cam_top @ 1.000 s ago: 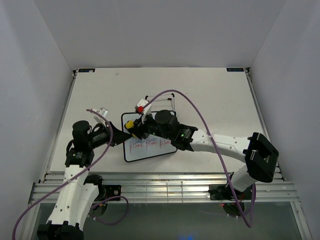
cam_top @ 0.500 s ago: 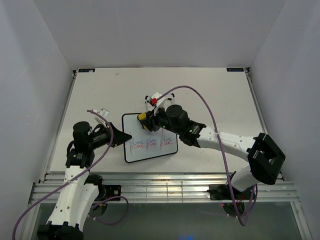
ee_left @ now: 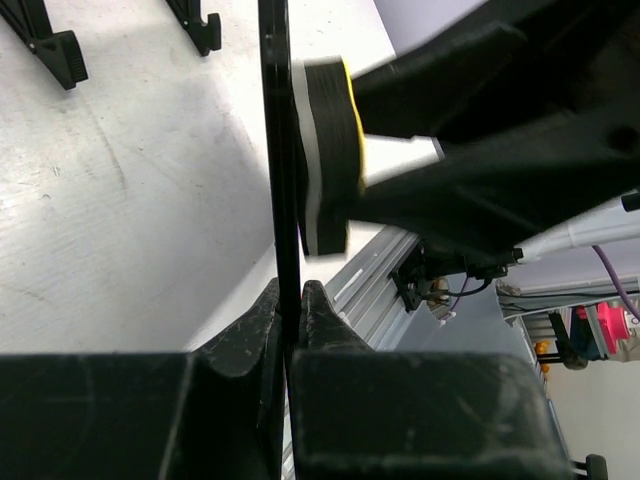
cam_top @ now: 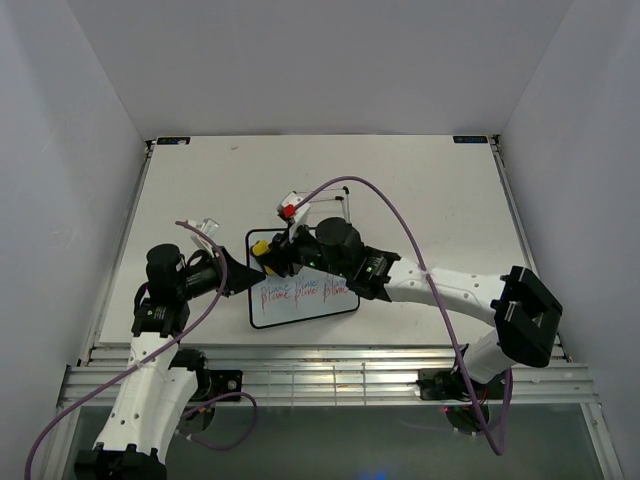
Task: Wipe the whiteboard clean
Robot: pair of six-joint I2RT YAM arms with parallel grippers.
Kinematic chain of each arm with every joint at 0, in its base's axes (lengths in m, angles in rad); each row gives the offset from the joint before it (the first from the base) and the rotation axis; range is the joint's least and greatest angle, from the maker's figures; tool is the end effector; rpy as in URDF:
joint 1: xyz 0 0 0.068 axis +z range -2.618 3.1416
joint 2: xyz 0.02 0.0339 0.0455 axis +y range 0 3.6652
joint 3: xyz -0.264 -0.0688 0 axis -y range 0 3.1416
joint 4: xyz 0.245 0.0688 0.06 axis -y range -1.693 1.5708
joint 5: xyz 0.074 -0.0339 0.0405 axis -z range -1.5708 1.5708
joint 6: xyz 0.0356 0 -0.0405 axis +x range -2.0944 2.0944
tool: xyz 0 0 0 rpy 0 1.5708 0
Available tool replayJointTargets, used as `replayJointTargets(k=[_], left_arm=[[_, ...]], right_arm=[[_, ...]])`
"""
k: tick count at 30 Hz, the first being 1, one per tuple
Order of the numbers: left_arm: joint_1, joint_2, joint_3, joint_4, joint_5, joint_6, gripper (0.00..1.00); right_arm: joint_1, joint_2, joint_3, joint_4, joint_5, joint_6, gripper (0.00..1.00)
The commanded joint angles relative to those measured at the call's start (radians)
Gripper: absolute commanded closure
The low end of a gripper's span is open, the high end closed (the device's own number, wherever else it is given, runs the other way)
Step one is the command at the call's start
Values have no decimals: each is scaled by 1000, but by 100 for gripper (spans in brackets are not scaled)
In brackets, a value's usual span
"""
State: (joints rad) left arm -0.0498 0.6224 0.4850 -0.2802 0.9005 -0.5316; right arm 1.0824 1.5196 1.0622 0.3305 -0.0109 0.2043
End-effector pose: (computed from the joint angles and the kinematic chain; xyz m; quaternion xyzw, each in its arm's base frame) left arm 0.1427 -0.0350 0.2543 0.0503 0.7896 -0.4902 0.3657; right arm 0.1693 0.3194 0.3089 -0.3223 0.6778 0.3997 0.5263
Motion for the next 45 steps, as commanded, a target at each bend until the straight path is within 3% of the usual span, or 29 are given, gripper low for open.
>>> replayJointTargets(k=[1,7,23,31,36,45], left_arm=[[-22,-36,30,122,144,-14,100],[-22,-39,29,122,143,-15,100],[-24,-44,30,125,141,-16,100],[-28,-29,29,130,144,-18,100],[-38,-29,26,130,147,-16,100],[-39,-23,21,139,144,-22,100]], right_arm=[[60,36,76,24,0,29,68],[79,70,102,-1,71,15,69],[70,-4,-172,27,213,-39,69],[-24,-85,-324,48,282,9,68],[-125,-114,-398,100,250,63,68],[-82,-96,-315,168,111,103,67]])
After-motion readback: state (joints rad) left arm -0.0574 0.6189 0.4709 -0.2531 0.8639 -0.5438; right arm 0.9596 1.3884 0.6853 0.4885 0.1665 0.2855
